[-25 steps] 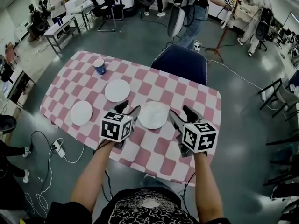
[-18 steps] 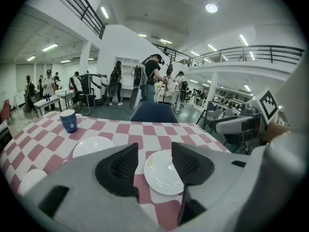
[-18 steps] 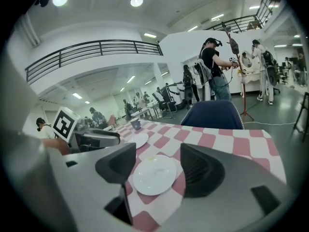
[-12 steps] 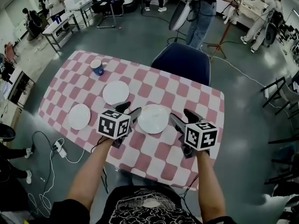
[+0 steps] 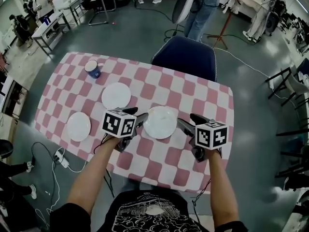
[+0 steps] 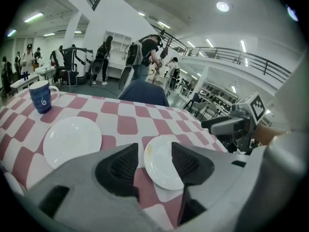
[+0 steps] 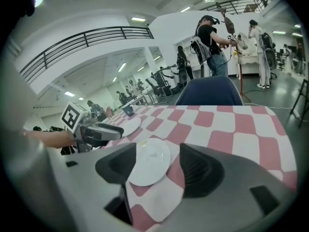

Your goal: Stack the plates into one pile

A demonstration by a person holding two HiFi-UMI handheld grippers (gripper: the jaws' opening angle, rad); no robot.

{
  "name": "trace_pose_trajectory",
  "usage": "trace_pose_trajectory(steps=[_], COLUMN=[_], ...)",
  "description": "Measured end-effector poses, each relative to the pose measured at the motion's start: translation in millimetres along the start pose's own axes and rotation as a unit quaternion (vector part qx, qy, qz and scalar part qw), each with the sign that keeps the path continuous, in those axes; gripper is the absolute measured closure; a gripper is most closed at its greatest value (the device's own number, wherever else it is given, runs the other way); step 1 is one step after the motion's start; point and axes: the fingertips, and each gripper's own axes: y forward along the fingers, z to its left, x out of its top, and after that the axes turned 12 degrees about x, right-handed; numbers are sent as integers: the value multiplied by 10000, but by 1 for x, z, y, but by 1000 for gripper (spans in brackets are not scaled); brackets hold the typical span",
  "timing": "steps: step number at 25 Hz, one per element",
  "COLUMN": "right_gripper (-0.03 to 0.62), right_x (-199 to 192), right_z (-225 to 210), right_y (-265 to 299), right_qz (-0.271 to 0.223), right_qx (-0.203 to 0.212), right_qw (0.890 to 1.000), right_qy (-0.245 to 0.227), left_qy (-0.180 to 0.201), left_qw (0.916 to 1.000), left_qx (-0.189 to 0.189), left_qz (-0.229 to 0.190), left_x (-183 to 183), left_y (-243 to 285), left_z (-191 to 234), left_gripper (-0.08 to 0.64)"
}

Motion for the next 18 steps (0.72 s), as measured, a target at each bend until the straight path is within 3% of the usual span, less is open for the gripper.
trace_pose_trajectory(steps=[6, 14, 18], right_gripper=[317, 323, 322], right_x=[-19, -52, -62], right_z=[-14, -28, -27], right_y=[17, 30, 35], right_qz=[347, 752, 895], right_qx=[154, 401, 524], right_qw=[9985, 9906, 9868], right_qy=[404, 1074, 1247], left_qy=[-419, -1031, -1142], left_qw=[9974, 9858, 9816], left_qx=[-292, -714, -809], left_qz=[512, 1116, 1297], left_x=[-17, -37, -42], left_y=[23, 40, 44], left_z=[7, 5, 1], left_gripper=[334, 334, 334])
